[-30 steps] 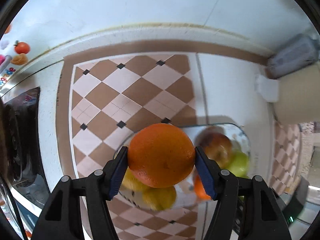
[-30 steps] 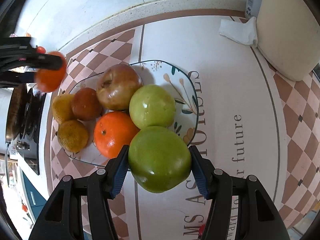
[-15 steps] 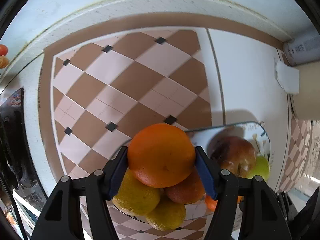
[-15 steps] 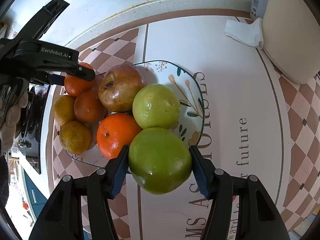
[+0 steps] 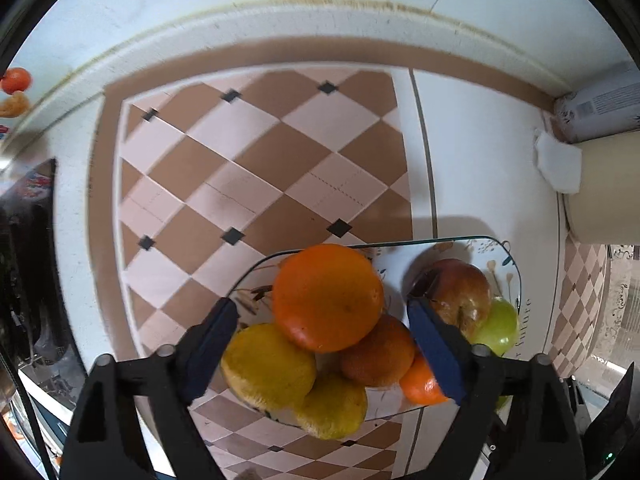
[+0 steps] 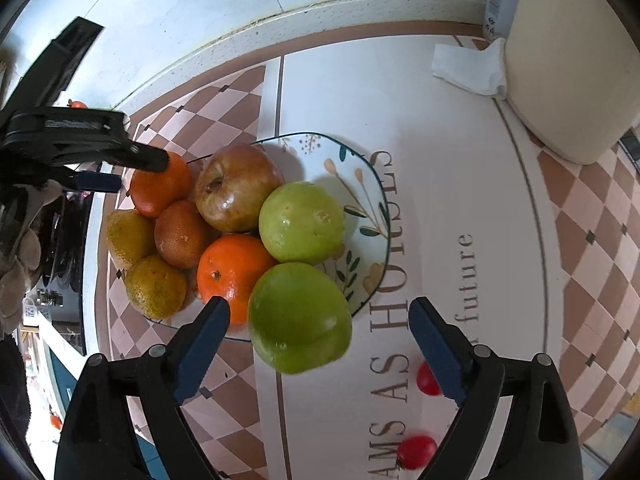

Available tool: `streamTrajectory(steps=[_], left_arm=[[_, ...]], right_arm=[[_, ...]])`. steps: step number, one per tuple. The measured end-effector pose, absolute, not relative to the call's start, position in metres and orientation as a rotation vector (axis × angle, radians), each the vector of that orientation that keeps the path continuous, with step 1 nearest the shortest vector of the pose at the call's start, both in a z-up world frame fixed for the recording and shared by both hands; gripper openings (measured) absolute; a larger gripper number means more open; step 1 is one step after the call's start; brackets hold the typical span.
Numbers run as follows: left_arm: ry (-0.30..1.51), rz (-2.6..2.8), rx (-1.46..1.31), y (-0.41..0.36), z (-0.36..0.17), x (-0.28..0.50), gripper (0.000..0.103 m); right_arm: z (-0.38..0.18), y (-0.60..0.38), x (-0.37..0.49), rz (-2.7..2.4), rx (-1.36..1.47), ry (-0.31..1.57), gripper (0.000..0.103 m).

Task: Organize fruits
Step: 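Carry the orange and green apple onto the plate and open both tools, then withdraw both open tools from the plate toward the cherry tomatoes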

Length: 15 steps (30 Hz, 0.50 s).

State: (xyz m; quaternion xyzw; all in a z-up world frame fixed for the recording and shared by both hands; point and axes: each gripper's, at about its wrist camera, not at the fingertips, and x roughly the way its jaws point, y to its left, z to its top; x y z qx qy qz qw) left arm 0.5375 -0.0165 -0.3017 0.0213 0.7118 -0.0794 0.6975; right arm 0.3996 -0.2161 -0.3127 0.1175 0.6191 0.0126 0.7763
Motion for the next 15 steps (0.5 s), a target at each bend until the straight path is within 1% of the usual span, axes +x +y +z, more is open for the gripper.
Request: streamTrajectory(steps=[2,7,15], left_arm=[[1.548,-0.163,0.062,-0.015,-0.289,0.527,0.088],[1.446,-0.118,0.045,-0.003,-0.261,0.497,0.088],[1.361,-0.067,0.023,0.006,-0.253,0.436,0.088]], right_arm=[[-0.305,-0.213,0.398,0.011,0.23,1.329,0.095],[-0.284,-0.204,0.392,0.004,0.195,1.299,0.095],[-0.258,-0.188,0.37,0.005,0.157,1.261,0.095]])
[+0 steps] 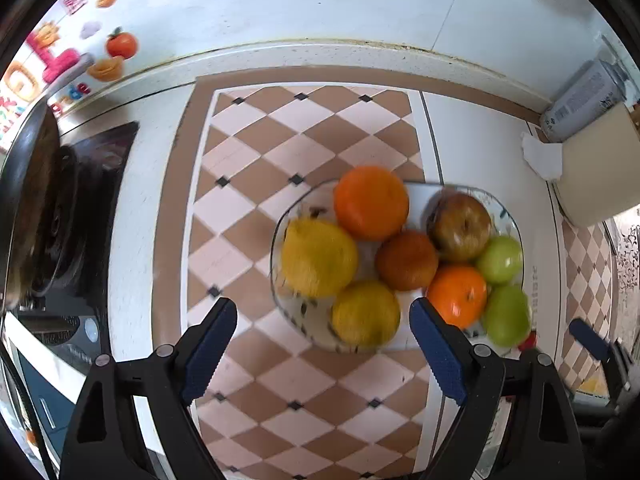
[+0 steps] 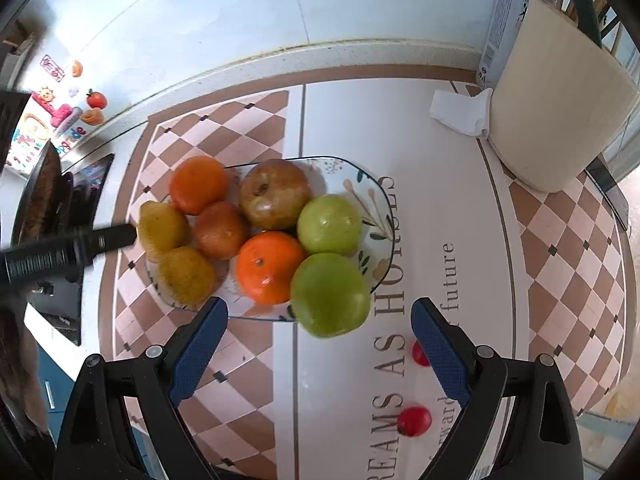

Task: Organize fruits
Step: 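Withdraw both open tools from the plate toward the cherry tomatoes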

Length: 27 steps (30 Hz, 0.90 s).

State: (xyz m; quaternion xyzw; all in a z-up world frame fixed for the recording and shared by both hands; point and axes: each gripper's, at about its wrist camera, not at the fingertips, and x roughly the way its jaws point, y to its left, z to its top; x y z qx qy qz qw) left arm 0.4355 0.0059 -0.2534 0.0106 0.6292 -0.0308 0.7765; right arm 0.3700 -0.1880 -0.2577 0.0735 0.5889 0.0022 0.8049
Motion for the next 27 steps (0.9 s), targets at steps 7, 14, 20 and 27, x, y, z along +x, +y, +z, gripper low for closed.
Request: streamTrajectory(steps=[7,14,20,27], left_arm=[[1.282,-0.07,0.007,0.012,-0.228,0.391,0.088],[1.218,-0.092,0.007,0.014,-0.197,0.356,0.088],[1.18,-0.112,0.003,0.013,-0.171,0.337,0.088],[1.14,-0.129,0.005,0.013,-0.14,0.315,0.088]], right_arm=[[-0.231,-0.184,0.347,0.008,0.15,1.222,0.095],[-0.195,-0.181,0.32,0.019,0.151,1.17,0.095],[-0.159,-0.179,0.299,0.024,0.136,1.114,0.095],[-0.124,-0.177,0.277,0.042,0.14,1.079,0.095]])
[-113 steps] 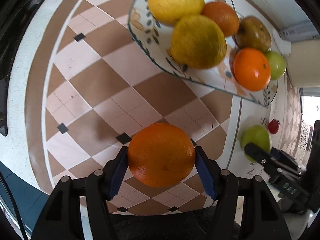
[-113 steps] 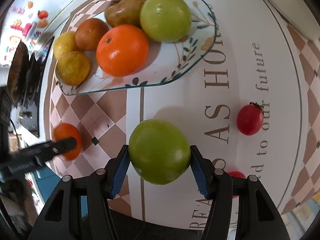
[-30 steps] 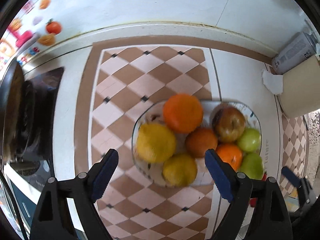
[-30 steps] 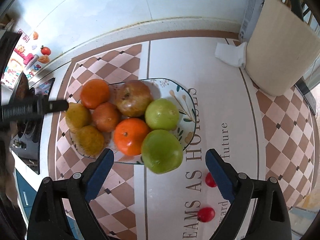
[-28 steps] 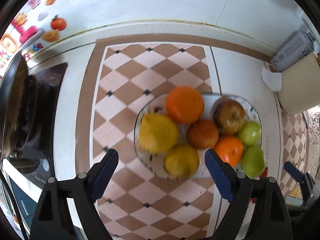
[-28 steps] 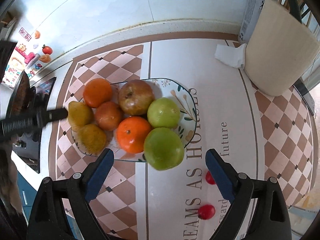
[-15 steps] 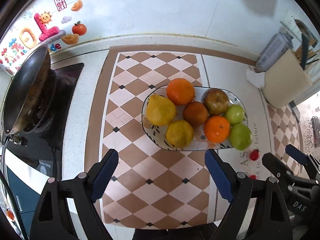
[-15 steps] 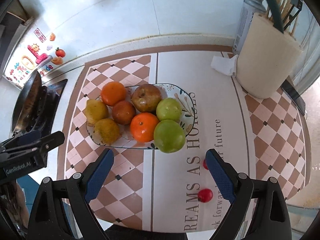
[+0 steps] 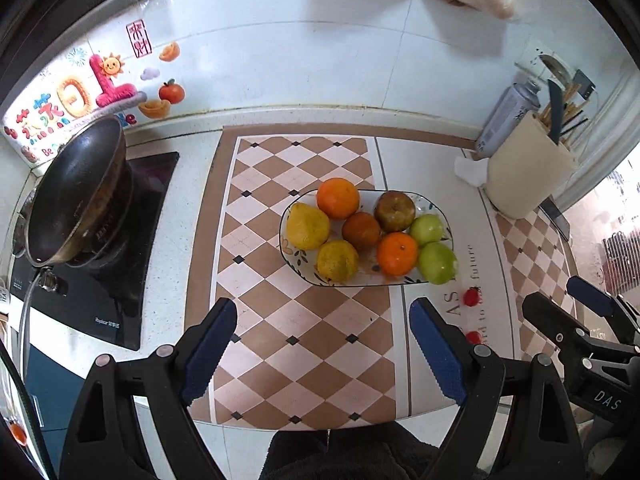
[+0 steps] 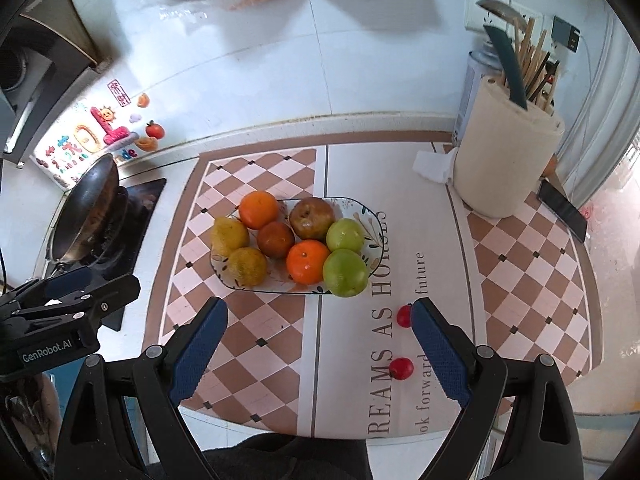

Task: Organize fruits
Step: 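Withdraw both open tools from the plate toward the cherry tomatoes, then grasp a red cherry tomato with the right tool while the left tool grasps the other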

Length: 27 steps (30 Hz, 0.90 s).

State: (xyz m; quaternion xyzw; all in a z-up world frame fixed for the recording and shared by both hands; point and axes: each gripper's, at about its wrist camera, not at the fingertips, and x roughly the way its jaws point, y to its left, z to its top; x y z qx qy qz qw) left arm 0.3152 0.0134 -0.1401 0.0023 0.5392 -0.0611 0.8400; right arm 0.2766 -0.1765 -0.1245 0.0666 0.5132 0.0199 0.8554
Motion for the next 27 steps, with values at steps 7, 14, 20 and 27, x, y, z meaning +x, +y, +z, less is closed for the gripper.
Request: streamTrajectory(steps=[7,14,20,27], left_arm=[[1.108,-0.133,0.005,0.014,-0.113,0.292,0.088],[1.097,-0.116,0.013,0.011,-0.099,0.277,0.088],[1.1,-0.103,0.004,0.012,-0.096,0.272,0.088],[1.113,-0.097,-0.012,0.009,-0.102,0.28,0.088]], right_arm=[[-0.095,-0.175,0.257,0.066,0.157,1.055,0.095],[-0.071,-0.173,0.244,0.066,0.156,1.033,0.095],[-0.072,-0.175,0.244,0.077,0.166,1.046,0.095],[-0.093,-0.191,0.253,0.105,0.234,1.083,0.095]])
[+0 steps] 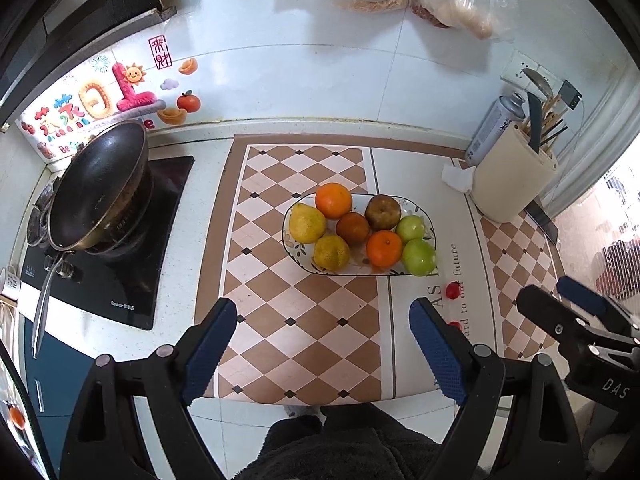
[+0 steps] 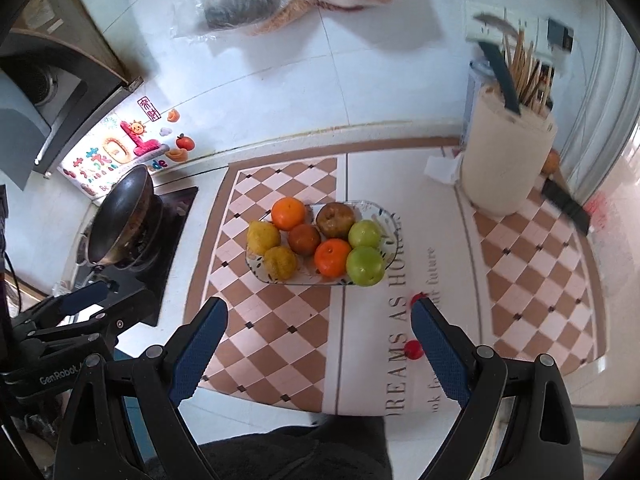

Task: Organize fruits
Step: 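Grasp a red cherry tomato with the right tool while the left tool grasps the other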

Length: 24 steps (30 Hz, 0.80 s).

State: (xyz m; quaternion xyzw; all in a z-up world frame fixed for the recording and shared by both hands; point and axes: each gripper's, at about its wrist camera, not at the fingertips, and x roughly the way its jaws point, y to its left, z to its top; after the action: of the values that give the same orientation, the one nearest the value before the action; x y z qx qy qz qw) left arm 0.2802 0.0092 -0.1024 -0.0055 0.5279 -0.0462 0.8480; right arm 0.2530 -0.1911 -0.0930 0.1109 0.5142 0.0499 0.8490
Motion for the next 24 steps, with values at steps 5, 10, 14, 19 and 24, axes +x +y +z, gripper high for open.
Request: streamTrajectory(steps=[5,10,14,19,24], left_arm=[[1.138,-0.066,0.078,-0.007,-0.124,0.294,0.098],[1.167,-0.071,0.155,-0.036,-0.159,0.31,0.098],[1.228,-0.103,0.211,-0.064,-0.193,0.326,0.098],[1.334,-0.152,0.269,-0.103,-0.233,0.343,0.098],[1.376,-0.173,0.325,-0.133,-0.248,0.354,0.098]], right_arm=[[-0.134,-0.234,0.258,-0.007,0.288,1.145,0.095],[-0.199,-0.275,0.26,-0.079,0.341,1.239,0.075],[-0.261,-0.295,0.262,-0.082,0.415,1.328,0.058],[-0.314,-0.293,0.27,-0.062,0.435,1.396,0.058],[-0.353,-0.284,0.276,-0.05,0.45,1.446,0.048]])
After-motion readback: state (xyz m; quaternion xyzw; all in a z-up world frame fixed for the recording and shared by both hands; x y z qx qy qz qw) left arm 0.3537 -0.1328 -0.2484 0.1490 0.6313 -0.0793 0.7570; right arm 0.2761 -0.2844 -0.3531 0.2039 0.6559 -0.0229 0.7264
